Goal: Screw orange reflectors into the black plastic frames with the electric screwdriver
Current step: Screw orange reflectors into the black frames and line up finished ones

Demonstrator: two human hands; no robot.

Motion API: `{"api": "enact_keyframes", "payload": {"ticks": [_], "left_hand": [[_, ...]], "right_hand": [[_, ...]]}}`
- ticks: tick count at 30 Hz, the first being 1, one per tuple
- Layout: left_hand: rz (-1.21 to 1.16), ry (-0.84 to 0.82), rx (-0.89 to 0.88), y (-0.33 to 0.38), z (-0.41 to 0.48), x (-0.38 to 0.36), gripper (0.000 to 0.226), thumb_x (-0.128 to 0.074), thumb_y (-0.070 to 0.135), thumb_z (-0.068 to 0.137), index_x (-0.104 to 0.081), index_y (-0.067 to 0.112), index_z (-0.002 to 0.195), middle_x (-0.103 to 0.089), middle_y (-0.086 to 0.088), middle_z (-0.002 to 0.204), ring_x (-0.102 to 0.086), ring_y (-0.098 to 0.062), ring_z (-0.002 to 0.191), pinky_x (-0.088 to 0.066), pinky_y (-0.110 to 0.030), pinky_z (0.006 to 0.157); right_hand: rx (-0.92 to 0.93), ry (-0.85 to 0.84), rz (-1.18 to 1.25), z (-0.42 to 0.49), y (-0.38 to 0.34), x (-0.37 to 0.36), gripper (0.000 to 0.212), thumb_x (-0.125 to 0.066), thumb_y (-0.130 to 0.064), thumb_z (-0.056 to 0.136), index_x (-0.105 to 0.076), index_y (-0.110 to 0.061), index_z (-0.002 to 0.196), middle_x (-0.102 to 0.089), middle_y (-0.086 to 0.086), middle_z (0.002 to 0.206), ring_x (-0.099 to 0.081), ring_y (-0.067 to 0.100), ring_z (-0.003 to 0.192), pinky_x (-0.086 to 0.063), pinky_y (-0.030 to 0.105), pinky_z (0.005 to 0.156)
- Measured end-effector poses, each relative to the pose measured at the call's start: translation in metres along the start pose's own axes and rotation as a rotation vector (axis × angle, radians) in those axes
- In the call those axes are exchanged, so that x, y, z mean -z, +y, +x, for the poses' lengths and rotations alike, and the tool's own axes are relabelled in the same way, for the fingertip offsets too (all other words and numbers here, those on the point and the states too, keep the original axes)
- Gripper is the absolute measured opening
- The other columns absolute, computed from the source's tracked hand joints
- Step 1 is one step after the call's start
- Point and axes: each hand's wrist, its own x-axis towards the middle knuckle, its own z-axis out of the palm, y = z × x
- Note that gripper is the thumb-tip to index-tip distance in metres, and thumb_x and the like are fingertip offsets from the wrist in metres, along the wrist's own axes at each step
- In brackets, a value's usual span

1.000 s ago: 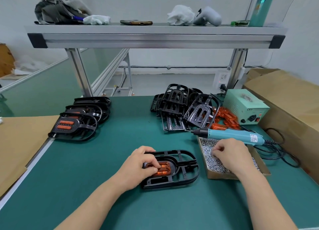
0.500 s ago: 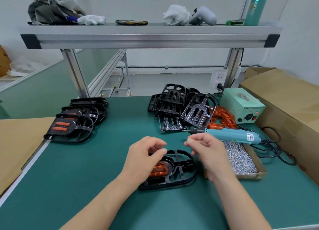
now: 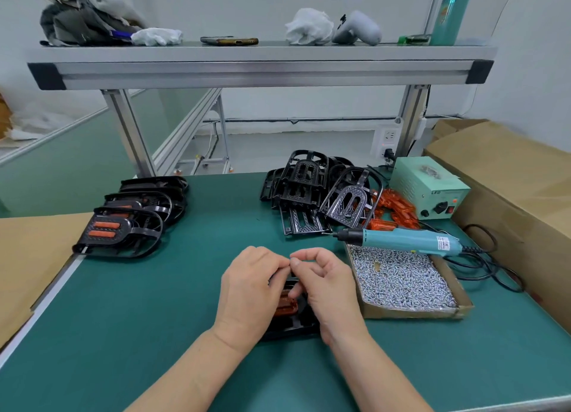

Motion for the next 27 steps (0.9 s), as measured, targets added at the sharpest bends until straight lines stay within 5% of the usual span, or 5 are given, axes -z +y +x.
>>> {"api": "enact_keyframes", "payload": {"ticks": [5, 8, 11, 21, 27], "left_hand": [[-0.099, -0.052, 0.084, -0.005, -0.001, 0.001, 0.009, -0.069, 0.014, 0.083, -0.068, 0.019, 0.075, -0.063, 0.012, 0.076, -0.059, -0.013, 0.076, -0.048, -0.029, 0.074], [-0.232, -0.056, 0.296, -0.017, -0.005, 0.003, 0.025, -0.073, 0.006, 0.082, -0.065, 0.027, 0.072, -0.066, 0.013, 0.078, -0.063, -0.01, 0.081, -0.047, -0.019, 0.078], [-0.28, -0.045, 0.461, -0.036, -0.011, 0.006, 0.029, -0.074, 0.006, 0.082, -0.065, 0.031, 0.07, -0.068, 0.017, 0.081, -0.062, -0.008, 0.087, -0.045, -0.018, 0.081], [-0.309, -0.002, 0.615, -0.062, -0.03, 0.005, 0.024, -0.075, 0.011, 0.085, -0.07, 0.031, 0.072, -0.068, 0.023, 0.086, -0.053, -0.004, 0.102, -0.038, -0.021, 0.083], [-0.335, -0.022, 0.63, -0.063, -0.028, 0.004, 0.023, -0.076, 0.011, 0.084, -0.071, 0.03, 0.071, -0.068, 0.022, 0.086, -0.053, -0.007, 0.103, -0.039, -0.024, 0.083]], "right_hand": [[-0.045, 0.079, 0.076, 0.009, -0.007, 0.012, 0.016, -0.07, -0.007, 0.09, -0.065, -0.009, 0.105, -0.074, 0.009, 0.091, -0.07, 0.016, 0.076, -0.048, 0.018, 0.055], [-0.137, 0.323, 0.268, 0.029, -0.016, 0.034, 0.034, -0.062, -0.004, 0.096, -0.052, 0.0, 0.128, -0.062, 0.018, 0.127, -0.063, 0.022, 0.114, -0.054, 0.027, 0.089], [-0.274, 0.444, 0.507, 0.042, -0.019, 0.057, 0.043, -0.052, -0.004, 0.101, -0.042, 0.012, 0.14, -0.044, 0.03, 0.148, -0.047, 0.034, 0.138, -0.038, 0.04, 0.116], [-0.367, 0.584, 0.812, 0.087, -0.027, 0.083, 0.05, -0.061, -0.035, 0.1, -0.044, -0.014, 0.143, -0.061, 0.013, 0.134, -0.062, 0.028, 0.119, -0.046, 0.045, 0.108], [-0.306, 0.558, 0.736, 0.091, -0.029, 0.081, 0.031, -0.061, -0.05, 0.096, -0.057, -0.02, 0.102, -0.066, 0.006, 0.108, -0.065, 0.019, 0.09, -0.054, 0.029, 0.066]]}}
